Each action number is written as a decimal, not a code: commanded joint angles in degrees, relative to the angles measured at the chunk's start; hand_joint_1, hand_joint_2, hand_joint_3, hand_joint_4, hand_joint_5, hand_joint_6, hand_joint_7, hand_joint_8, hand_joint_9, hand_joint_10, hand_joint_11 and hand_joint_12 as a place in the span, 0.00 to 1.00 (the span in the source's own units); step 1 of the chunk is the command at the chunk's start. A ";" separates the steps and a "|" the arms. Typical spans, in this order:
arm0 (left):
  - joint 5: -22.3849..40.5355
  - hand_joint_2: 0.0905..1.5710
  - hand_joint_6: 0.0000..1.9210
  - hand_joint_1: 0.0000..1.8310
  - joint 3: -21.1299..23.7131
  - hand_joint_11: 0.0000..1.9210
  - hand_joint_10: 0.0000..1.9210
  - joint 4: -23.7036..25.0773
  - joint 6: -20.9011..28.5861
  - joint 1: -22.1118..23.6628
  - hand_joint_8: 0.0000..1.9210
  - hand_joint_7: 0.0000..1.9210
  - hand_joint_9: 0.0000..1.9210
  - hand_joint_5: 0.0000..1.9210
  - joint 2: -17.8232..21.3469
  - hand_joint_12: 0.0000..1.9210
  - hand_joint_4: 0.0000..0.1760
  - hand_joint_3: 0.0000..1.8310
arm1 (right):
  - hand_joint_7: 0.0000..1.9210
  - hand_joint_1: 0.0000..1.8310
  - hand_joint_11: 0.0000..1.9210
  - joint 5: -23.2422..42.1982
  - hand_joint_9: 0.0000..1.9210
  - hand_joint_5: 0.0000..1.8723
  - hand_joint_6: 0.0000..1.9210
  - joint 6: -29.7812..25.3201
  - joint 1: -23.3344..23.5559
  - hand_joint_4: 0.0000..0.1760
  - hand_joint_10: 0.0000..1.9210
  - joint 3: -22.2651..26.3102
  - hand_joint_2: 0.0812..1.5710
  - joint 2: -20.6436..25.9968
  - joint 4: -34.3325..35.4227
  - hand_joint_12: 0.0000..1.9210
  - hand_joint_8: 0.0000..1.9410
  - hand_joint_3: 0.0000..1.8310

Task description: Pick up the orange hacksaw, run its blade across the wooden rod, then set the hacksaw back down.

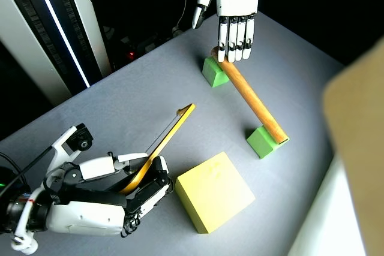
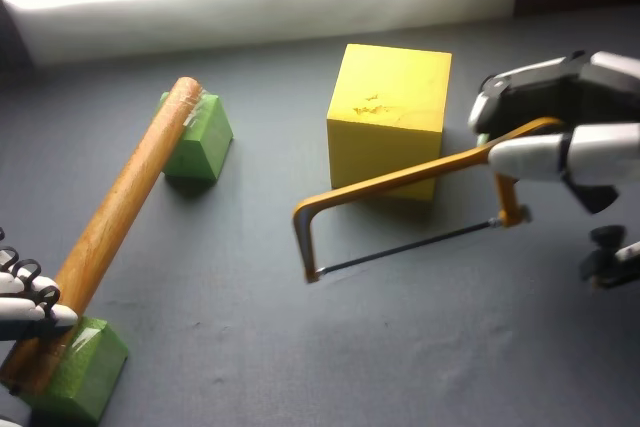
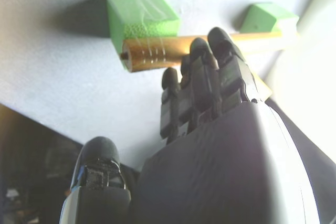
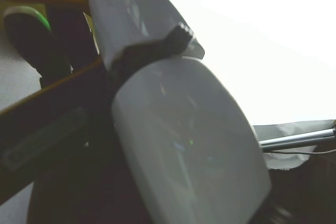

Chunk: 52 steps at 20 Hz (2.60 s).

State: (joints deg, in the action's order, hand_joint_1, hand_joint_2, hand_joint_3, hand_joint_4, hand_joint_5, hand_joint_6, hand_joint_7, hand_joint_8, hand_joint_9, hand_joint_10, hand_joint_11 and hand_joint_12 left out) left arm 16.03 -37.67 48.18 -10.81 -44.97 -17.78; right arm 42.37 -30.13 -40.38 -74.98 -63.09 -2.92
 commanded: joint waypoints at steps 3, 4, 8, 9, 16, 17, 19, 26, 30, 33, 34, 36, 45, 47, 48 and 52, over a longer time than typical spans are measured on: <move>1.39 0.77 0.00 0.00 0.17 0.00 0.00 -0.36 0.01 0.55 0.00 0.13 0.11 0.13 -0.47 0.24 0.00 0.00 | 0.48 0.75 0.39 7.95 0.46 0.43 0.57 0.15 1.56 0.00 0.70 1.37 0.72 2.75 1.98 0.79 0.55 0.00; 1.32 0.77 0.00 0.00 0.15 0.00 0.00 -0.36 0.01 0.55 0.00 0.13 0.11 0.14 -0.46 0.25 0.00 0.00 | 0.51 0.75 0.40 7.94 0.49 0.46 0.52 0.70 1.98 0.00 0.68 1.76 0.71 3.53 1.97 0.80 0.52 0.00; 1.27 0.77 0.00 0.00 -0.14 0.00 0.00 -0.36 0.01 0.59 0.00 0.13 0.12 0.14 -0.51 0.26 0.00 0.00 | 0.49 0.75 0.39 6.38 0.47 0.45 0.54 2.71 4.50 0.00 0.69 2.84 0.71 6.40 1.96 0.79 0.54 0.00; 1.27 0.77 0.00 0.00 -0.20 0.00 0.00 -0.36 0.01 0.61 0.00 0.13 0.12 0.13 -0.57 0.26 0.00 0.00 | 0.49 0.75 0.38 5.84 0.46 0.44 0.55 3.43 5.26 0.00 0.70 3.23 0.71 7.31 1.96 0.80 0.55 0.00; 1.27 0.76 0.00 0.00 -0.14 0.00 0.00 -0.36 0.01 0.61 0.00 0.13 0.12 0.14 -0.73 0.25 0.00 0.00 | 0.52 0.75 0.36 5.20 0.48 0.48 0.49 5.33 8.14 0.00 0.69 3.96 0.70 10.11 1.95 0.82 0.50 0.00; 1.27 0.77 0.00 0.00 -0.13 0.00 0.00 -0.36 0.01 0.61 0.00 0.13 0.12 0.14 -0.73 0.25 0.00 0.00 | 0.52 0.75 0.36 5.20 0.48 0.47 0.50 5.46 8.65 0.00 0.69 3.97 0.70 10.11 1.95 0.82 0.50 0.00; 1.27 0.76 0.00 0.00 -0.17 0.00 0.00 -0.36 0.01 0.61 0.00 0.13 0.11 0.13 -0.73 0.25 0.00 0.00 | 0.53 0.75 0.39 4.96 0.49 0.48 0.48 6.22 10.03 0.00 0.68 3.97 0.69 10.14 1.96 0.80 0.48 0.00; 1.27 0.77 0.00 0.00 -0.13 0.00 0.00 -0.36 -0.02 0.63 0.00 0.13 0.12 0.14 -0.85 0.27 0.00 0.00 | 0.52 0.75 0.35 2.33 0.47 0.47 0.50 20.46 16.09 0.00 0.71 3.82 0.70 9.39 6.10 0.84 0.51 0.00; 1.28 0.77 0.00 0.01 -0.13 0.00 0.00 -0.36 -0.02 0.65 0.00 0.15 0.13 0.15 -0.88 0.28 0.00 0.00 | 0.52 0.75 0.36 5.31 0.47 0.47 0.50 34.75 18.76 0.00 0.71 3.57 0.70 7.17 13.53 0.84 0.51 0.00; 1.28 0.77 0.00 0.00 -0.12 0.00 0.00 -0.36 -0.02 0.67 0.00 0.15 0.13 0.15 -0.90 0.30 0.00 0.00 | 0.52 0.75 0.37 7.96 0.48 0.48 0.48 38.33 19.73 0.00 0.70 3.58 0.70 5.73 16.42 0.82 0.50 0.00; 1.28 0.77 0.00 0.00 -0.13 0.00 0.00 -0.36 -0.02 0.70 0.00 0.14 0.13 0.15 -0.90 0.32 0.00 0.00 | 0.53 0.75 0.37 9.31 0.48 0.50 0.45 38.55 20.41 0.00 0.69 3.60 0.69 5.04 17.64 0.82 0.49 0.00; 1.28 0.77 0.00 0.00 -0.15 0.00 0.00 -0.36 -0.02 0.73 0.00 0.14 0.12 0.15 -0.94 0.31 0.00 0.00 | 0.51 0.75 0.35 13.57 0.47 0.49 0.46 43.51 21.34 0.00 0.71 4.22 0.70 3.42 23.28 0.85 0.52 0.00; 1.27 0.77 0.00 0.00 -0.15 0.00 0.00 -0.36 -0.02 0.90 0.00 0.14 0.12 0.14 -1.13 0.29 0.00 0.00 | 0.50 0.75 0.35 16.19 0.46 0.46 0.50 54.79 23.27 0.00 0.73 5.41 0.71 -3.26 30.50 0.88 0.54 0.00; 1.27 0.77 0.00 0.00 -0.20 0.00 0.00 -0.36 -0.02 0.98 0.00 0.14 0.12 0.14 -1.14 0.29 0.00 0.00 | 0.50 0.75 0.35 16.14 0.45 0.46 0.50 56.39 23.52 0.00 0.73 5.17 0.71 -5.46 30.53 0.88 0.55 0.00; 1.27 0.77 0.00 0.00 -0.20 0.00 0.00 -0.36 -0.02 0.98 0.00 0.13 0.12 0.14 -1.15 0.30 0.00 0.00 | 0.50 0.75 0.36 16.16 0.46 0.47 0.50 56.96 23.57 0.00 0.71 5.00 0.71 -6.57 30.53 0.84 0.54 0.00; 1.26 0.77 0.00 0.00 -0.18 0.00 0.00 -0.36 -0.02 0.98 0.00 0.14 0.12 0.14 -1.18 0.29 0.00 0.00 | 0.51 0.75 0.36 17.45 0.47 0.48 0.48 62.48 23.59 0.00 0.71 4.81 0.70 -10.93 31.20 0.84 0.52 0.00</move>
State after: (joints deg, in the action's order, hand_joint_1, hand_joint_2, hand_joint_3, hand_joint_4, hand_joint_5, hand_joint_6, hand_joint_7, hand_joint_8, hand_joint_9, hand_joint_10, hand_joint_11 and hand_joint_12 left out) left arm 15.92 -37.85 48.14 -10.81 -44.27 -18.44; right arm 52.77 32.03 -17.67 -70.00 -74.37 29.76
